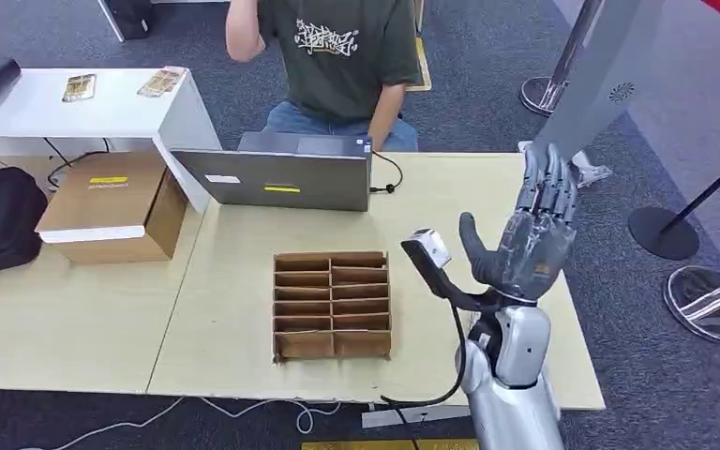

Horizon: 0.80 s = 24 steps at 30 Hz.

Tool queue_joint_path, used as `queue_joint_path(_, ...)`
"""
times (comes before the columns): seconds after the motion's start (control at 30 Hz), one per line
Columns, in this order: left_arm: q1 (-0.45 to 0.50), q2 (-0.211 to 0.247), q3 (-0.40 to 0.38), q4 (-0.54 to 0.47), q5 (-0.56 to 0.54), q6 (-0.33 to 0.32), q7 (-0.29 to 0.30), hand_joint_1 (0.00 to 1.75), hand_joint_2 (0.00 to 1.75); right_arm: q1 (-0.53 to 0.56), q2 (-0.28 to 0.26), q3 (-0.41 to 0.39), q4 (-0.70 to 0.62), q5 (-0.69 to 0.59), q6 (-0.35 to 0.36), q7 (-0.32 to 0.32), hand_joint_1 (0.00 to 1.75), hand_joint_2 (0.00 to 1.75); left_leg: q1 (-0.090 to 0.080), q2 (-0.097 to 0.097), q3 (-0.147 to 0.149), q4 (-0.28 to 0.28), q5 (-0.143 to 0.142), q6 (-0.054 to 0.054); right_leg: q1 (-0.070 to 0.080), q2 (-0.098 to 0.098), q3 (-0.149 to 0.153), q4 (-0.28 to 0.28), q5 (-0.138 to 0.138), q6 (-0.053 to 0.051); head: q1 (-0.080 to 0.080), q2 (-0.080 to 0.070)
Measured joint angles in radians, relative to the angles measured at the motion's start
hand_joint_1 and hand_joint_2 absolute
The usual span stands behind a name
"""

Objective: Pass the card to the sensor for recognition and then transmit it.

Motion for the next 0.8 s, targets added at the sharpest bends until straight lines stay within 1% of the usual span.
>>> queue_joint_path(0.3,0.006,-0.001,0.01,0.0,0.017,0.013,-0.011,0.0,0.0,0.087,-0.002,-0.002,-0.086,0.021,0.0,0.012,0.0,1.75,0.0,0.0,0.0,0.0,0.0,0.0,0.0,0.0,0.0,0.0,0.0,0.0,0.0,0.0)
queue_joint_path(0.43,0.007,-0.003,0.013,0.0,0.026,0.018,-0.019,0.0,0.0,0.133,-0.002,-0.002,-0.123,0.054,0.001,0.03,0.0,1.75,0.0,0.0,0.0,0.0,0.0,0.0,0.0,0.0,0.0,0.0,0.0,0.0,0.0,0.0)
queue_joint_path(0.8,0.008,-0.005,0.021,0.0,0.034,0.025,-0.022,0.0,0.0,0.247,-0.021,-0.002,-0.193,0.065,0.0,0.064,0.0,1.75,0.0,0.0,0.0,0.0,-0.001,0.0,0.0,0.0,0.0,0.0,0.0,0.0,0.0,0.0)
